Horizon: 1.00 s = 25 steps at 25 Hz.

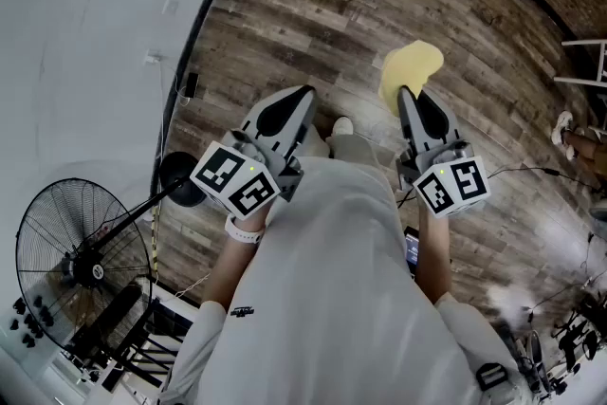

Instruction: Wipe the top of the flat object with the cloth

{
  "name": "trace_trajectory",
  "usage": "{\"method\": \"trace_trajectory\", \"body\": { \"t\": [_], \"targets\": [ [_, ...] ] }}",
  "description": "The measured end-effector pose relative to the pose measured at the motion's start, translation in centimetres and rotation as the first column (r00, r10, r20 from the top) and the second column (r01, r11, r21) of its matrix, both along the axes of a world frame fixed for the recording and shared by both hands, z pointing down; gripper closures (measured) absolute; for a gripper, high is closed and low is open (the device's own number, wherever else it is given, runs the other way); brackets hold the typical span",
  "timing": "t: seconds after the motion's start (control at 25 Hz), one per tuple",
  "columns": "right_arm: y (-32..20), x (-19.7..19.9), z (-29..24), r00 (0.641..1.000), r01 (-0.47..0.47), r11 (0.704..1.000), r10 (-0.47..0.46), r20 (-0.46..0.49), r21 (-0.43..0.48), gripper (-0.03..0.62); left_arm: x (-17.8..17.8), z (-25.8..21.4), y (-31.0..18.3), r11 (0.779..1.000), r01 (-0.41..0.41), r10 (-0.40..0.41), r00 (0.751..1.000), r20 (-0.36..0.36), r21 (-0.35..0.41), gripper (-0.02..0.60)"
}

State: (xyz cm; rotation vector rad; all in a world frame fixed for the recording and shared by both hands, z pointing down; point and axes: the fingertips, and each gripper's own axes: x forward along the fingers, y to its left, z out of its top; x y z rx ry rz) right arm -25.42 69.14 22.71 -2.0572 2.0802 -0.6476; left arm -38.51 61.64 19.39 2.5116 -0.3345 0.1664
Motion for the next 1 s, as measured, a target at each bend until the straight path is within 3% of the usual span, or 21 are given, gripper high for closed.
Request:
{"method": "trace_trajectory", "body": {
  "t": [0.28,0.48,0.68,1.0],
  "targets": [
    [0.5,-0.4,-0.3,0.999,0.048,0.998,-0.047,-0.015,0.031,0.543,1.6,0.9,1.8,1.0,-0.021,0.021,1.0,0.016,0.017,0.563],
    [1.6,1.1,0.2,0.999,0.032,0.999,-0.031,-0.026,0.02,0.542,2.8,1.0,2.5,0.999,-0.037,0.036,0.999,0.026,0.033,0.563],
    [0.9,2.8,0.7,1.0,0.022,0.999,-0.021,-0.013,0.031,0.542,3.3,0.8,1.1,0.997,-0.027,0.025,0.999,0.023,0.067,0.563],
    [-2.2,5.6,-1.0,0.999,0.034,0.997,-0.032,-0.03,0.065,0.542,4.4,1.0,-2.0,0.999,0.006,-0.006,1.0,-0.002,0.044,0.563]
  ]
}}
